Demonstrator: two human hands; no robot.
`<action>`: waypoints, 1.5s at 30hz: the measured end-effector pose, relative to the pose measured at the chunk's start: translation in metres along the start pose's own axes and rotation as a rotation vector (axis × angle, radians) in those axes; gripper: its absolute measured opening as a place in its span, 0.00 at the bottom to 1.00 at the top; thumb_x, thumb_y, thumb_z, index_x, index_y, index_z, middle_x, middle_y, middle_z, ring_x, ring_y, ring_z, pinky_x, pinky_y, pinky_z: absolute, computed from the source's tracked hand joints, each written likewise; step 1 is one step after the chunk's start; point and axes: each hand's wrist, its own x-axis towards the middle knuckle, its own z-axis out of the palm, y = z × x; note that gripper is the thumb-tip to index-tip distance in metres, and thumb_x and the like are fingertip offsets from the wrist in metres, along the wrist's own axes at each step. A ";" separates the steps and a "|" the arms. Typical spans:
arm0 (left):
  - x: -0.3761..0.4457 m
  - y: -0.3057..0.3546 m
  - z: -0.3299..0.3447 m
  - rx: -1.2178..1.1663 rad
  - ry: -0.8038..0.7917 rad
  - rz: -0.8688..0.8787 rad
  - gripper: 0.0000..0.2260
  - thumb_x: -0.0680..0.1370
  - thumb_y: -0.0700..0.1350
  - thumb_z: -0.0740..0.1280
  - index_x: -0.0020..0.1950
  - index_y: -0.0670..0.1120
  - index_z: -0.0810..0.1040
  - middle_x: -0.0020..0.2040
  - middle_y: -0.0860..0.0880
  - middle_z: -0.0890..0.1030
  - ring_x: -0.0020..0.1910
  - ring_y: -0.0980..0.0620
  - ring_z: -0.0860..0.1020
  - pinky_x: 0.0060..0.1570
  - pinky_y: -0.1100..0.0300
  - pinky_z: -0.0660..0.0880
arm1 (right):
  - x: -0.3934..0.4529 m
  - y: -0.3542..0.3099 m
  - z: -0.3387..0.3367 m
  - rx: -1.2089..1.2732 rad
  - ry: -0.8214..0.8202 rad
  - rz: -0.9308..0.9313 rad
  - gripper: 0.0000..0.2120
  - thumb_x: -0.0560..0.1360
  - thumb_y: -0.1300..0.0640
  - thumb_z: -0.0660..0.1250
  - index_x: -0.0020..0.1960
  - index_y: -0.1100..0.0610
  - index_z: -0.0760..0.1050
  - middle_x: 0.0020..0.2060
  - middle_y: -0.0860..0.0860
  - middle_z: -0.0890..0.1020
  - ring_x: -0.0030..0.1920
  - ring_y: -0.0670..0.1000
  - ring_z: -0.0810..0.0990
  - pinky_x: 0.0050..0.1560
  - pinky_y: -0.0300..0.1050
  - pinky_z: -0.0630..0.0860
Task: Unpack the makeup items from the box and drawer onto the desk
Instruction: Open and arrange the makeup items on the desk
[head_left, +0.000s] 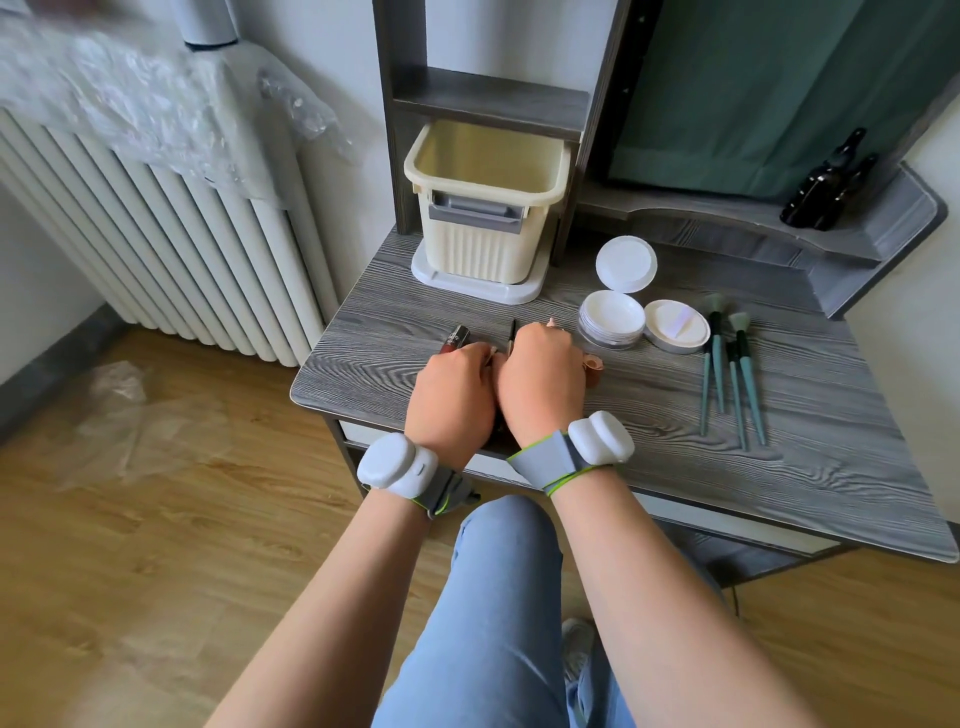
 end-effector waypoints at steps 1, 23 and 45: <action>0.000 0.000 0.000 0.004 -0.003 -0.008 0.10 0.78 0.43 0.60 0.41 0.41 0.75 0.37 0.41 0.80 0.38 0.38 0.76 0.34 0.57 0.63 | 0.000 0.000 0.000 -0.006 0.002 0.002 0.08 0.76 0.59 0.63 0.49 0.63 0.77 0.50 0.62 0.80 0.52 0.64 0.79 0.47 0.50 0.75; 0.010 0.000 -0.021 0.325 0.116 -0.187 0.10 0.73 0.50 0.69 0.49 0.46 0.82 0.48 0.45 0.80 0.50 0.41 0.76 0.39 0.56 0.65 | -0.017 0.014 -0.004 0.114 0.135 -0.097 0.08 0.77 0.54 0.62 0.49 0.55 0.79 0.44 0.54 0.83 0.48 0.58 0.79 0.41 0.44 0.61; -0.003 0.016 -0.040 -0.363 0.031 0.082 0.08 0.69 0.40 0.76 0.48 0.45 0.86 0.37 0.51 0.85 0.37 0.63 0.82 0.44 0.64 0.78 | -0.004 0.015 -0.035 0.263 0.075 -0.250 0.13 0.79 0.54 0.58 0.45 0.59 0.78 0.43 0.58 0.82 0.46 0.62 0.76 0.44 0.53 0.72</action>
